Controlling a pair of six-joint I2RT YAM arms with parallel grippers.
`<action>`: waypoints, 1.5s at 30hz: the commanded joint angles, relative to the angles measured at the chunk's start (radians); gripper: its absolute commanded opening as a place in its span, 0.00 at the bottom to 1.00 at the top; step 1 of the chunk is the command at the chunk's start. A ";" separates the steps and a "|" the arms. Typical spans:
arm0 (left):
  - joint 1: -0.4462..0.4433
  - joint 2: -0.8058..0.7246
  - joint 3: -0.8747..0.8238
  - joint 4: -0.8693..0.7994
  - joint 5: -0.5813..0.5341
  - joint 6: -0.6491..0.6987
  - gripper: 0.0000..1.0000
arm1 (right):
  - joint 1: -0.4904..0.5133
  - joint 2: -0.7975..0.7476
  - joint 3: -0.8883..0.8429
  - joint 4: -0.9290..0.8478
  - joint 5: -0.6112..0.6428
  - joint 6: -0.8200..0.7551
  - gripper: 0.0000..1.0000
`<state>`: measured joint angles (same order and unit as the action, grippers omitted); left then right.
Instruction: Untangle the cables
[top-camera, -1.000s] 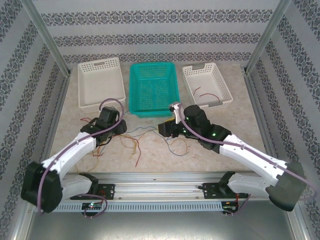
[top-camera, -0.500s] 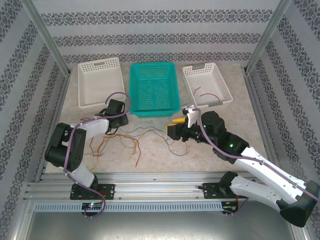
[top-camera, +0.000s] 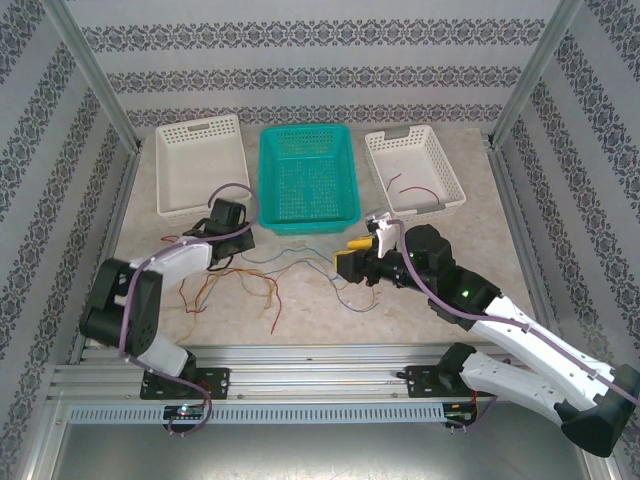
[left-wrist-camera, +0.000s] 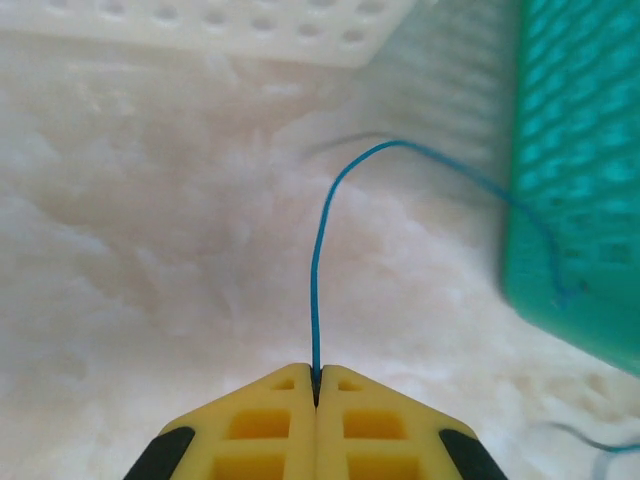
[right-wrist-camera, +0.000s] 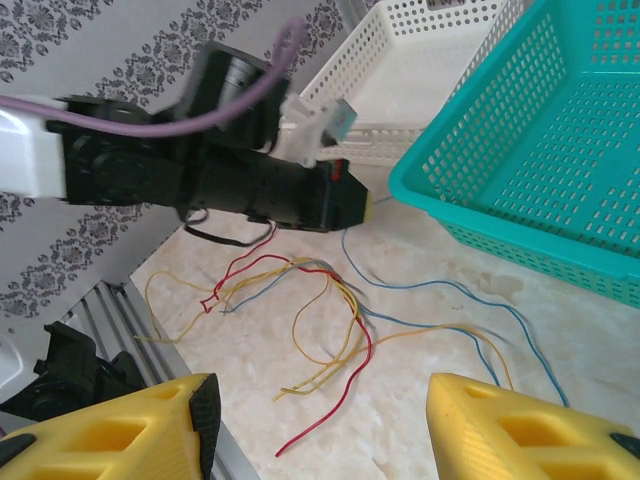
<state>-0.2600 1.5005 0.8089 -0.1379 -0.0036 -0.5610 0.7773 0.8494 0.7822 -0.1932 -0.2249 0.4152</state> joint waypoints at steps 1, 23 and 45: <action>0.005 -0.161 -0.011 -0.132 0.031 -0.024 0.00 | 0.013 -0.018 -0.011 0.011 0.003 0.007 0.57; 0.006 -0.394 1.031 -0.637 -0.213 0.305 0.00 | 0.019 0.022 0.020 0.030 -0.030 0.032 0.57; 0.231 0.126 1.303 -0.286 -0.312 0.453 0.00 | 0.019 0.166 0.166 -0.070 -0.036 -0.096 0.57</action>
<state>-0.0597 1.5932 2.0602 -0.4690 -0.3416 -0.0795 0.7883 1.0023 0.9131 -0.2440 -0.2520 0.3637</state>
